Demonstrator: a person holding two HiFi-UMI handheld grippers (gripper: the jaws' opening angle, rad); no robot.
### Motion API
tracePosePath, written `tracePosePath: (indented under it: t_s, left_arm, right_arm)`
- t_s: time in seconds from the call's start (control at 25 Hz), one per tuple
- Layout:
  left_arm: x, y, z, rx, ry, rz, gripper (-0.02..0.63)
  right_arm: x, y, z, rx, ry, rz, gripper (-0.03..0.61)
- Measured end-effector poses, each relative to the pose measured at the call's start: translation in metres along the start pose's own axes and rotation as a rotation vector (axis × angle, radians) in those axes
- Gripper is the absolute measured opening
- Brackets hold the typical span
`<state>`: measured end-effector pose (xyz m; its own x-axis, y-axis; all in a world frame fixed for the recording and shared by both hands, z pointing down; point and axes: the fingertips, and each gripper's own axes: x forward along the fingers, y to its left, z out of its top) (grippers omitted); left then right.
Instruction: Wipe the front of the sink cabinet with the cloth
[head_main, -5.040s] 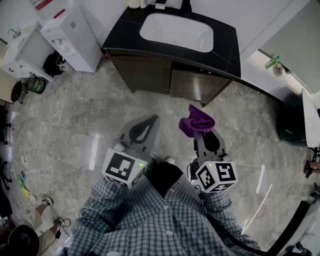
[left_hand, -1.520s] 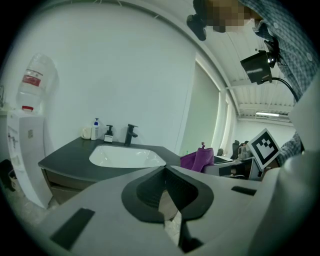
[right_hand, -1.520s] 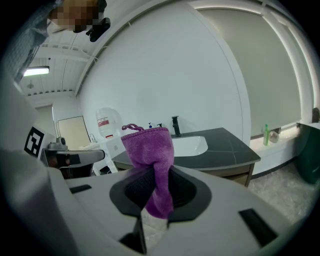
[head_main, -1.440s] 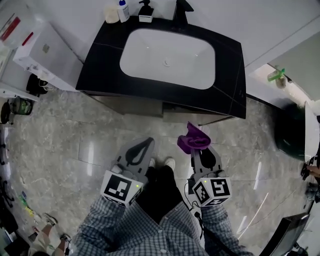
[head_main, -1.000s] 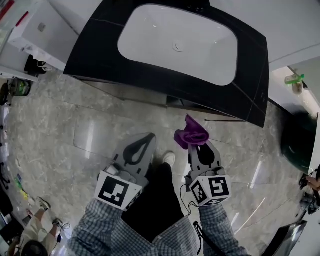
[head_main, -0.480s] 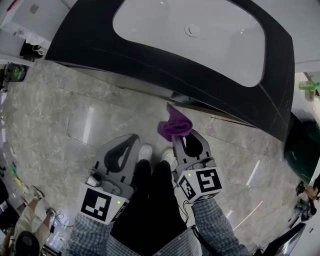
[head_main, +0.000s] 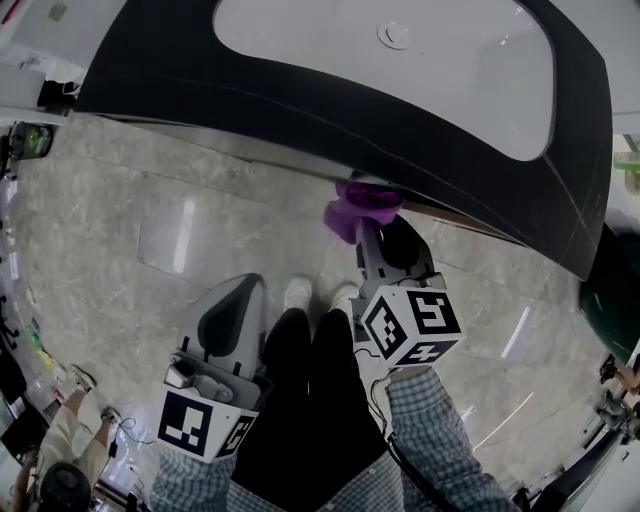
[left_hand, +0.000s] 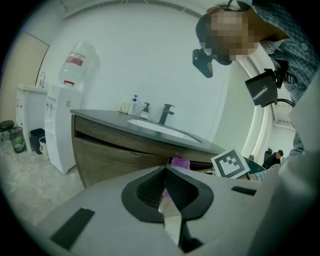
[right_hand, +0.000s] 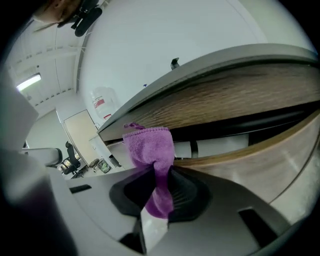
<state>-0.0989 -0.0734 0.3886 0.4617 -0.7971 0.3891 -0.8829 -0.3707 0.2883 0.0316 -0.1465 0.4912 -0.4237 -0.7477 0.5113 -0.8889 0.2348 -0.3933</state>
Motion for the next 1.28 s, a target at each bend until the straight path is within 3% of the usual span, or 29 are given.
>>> tracePosePath:
  t_s: [0.48,1.28]
  left_arm:
    - [0.020,-0.029,-0.001,0.039,0.016,-0.028,0.011]
    - [0.063,-0.100,-0.010,0.074,0.052,-0.154,0.011]
  right_arm:
    - [-0.021,-0.031,0.007,0.059,-0.024,-0.005,0.075]
    - [-0.086,-0.137,0.020,0.111,-0.107,-0.165,0.075]
